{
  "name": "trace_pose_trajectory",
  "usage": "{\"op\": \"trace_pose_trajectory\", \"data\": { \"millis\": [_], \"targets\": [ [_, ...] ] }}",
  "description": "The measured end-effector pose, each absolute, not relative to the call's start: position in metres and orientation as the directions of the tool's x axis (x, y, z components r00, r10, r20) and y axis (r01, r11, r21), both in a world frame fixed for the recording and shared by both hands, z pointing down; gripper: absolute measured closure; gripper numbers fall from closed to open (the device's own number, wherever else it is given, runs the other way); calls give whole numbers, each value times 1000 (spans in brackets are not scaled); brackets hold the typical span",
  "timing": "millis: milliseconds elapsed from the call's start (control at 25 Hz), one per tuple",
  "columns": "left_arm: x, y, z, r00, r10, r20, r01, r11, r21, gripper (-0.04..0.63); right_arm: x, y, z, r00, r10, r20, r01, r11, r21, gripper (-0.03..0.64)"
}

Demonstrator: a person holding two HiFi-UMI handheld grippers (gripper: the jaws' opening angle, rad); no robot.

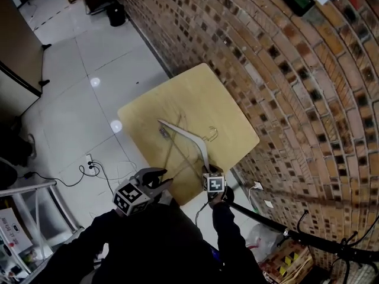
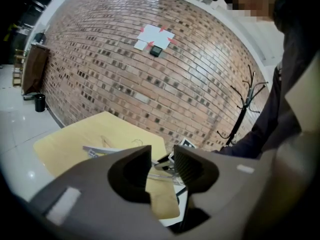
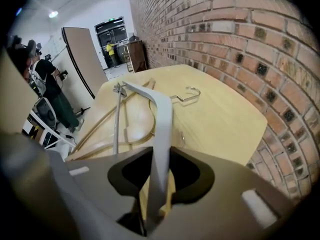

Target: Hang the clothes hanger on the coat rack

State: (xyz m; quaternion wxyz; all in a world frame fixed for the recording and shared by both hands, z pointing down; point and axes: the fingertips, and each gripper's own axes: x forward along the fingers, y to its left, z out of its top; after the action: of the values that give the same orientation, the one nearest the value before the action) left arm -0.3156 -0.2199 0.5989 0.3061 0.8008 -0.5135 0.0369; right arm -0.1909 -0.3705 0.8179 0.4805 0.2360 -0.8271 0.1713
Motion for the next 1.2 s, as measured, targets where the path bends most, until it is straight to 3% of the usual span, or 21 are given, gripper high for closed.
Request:
{"op": "trace_pose_trajectory", "data": {
  "millis": [400, 640, 800, 1200],
  "targets": [
    [-302, -236, 613, 593, -723, 355, -772, -384, 507, 446, -135, -337, 729, -479, -375, 794, -651, 758, -35, 511],
    [-259, -254, 629, 749, -566, 346, -646, -504, 573, 446, -85, -301, 664, -469, -515, 717, -761, 648, -33, 511],
    [-207, -259, 615, 853, -447, 269, -505, -577, 641, 446, -40, -268, 625, -409, -626, 663, -847, 531, -21, 511],
    [-44, -228, 570, 972, -146, 181, -227, -764, 604, 446, 110, -164, 568, -168, -804, 570, -964, 256, 77, 511]
  ]
}}
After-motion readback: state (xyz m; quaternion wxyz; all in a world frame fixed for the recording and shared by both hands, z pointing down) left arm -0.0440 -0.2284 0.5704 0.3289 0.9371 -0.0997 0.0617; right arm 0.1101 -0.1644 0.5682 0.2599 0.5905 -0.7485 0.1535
